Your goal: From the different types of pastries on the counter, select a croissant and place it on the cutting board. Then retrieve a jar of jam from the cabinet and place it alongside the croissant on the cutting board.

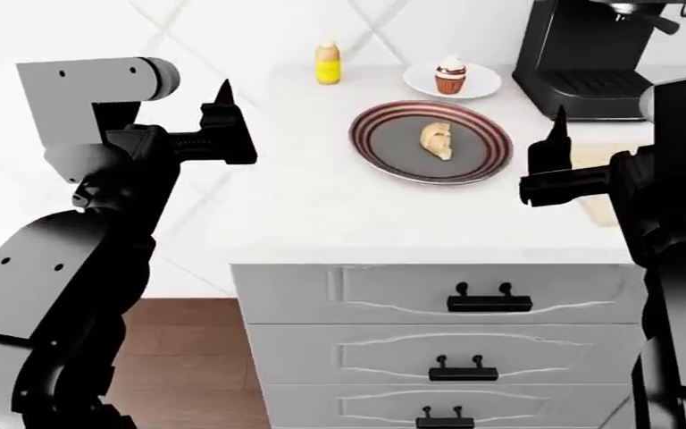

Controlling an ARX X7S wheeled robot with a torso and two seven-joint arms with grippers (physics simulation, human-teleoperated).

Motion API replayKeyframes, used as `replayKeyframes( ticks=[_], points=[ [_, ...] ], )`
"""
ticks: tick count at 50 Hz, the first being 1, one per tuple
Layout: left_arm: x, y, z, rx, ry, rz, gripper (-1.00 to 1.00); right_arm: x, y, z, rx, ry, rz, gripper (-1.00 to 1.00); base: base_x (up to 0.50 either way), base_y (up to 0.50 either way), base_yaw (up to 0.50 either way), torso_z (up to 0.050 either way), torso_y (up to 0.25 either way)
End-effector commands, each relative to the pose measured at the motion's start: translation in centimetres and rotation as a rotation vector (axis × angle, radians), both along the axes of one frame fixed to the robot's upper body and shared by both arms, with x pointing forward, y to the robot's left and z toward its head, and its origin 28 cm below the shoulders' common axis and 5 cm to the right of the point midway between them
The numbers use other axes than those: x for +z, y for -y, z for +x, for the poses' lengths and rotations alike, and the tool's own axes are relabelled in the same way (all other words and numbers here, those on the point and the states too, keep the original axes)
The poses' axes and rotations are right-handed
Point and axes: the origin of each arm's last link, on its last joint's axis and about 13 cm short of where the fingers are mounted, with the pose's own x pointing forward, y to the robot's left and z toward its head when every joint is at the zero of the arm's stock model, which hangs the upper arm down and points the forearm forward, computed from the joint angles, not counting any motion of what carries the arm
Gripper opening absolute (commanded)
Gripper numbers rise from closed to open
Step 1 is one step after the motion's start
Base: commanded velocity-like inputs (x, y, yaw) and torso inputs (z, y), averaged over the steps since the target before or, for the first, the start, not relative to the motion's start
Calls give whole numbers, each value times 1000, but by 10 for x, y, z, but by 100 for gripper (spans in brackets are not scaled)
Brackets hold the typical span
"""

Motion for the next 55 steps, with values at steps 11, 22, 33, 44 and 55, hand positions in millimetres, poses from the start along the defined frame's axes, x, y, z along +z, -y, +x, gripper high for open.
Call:
replayKeyframes(
  ticks=[11,22,33,44,55],
  points=[
    [-1,1,0,-24,-14,-10,100,2,0,-1,-23,-9,-23,100,125,-500,0,0,0],
    [-3,0,2,-18,-20,-12,100,0,1,-1,-13,-7,-11,100,0,-500,0,0,0],
    [-4,-1,3,-21,-35,-25,100,-3,2,-2,-10,-14,-19,100,20,-500,0,0,0],
    [-5,0,3,-26,-37,-18,100,-3,4,-3,-26,-15,-33,100,61,-500,0,0,0],
    [-6,3,4,-30,-38,-4,100,-3,7,-4,-40,-5,-30,100,139,-500,0,0,0]
  ],
)
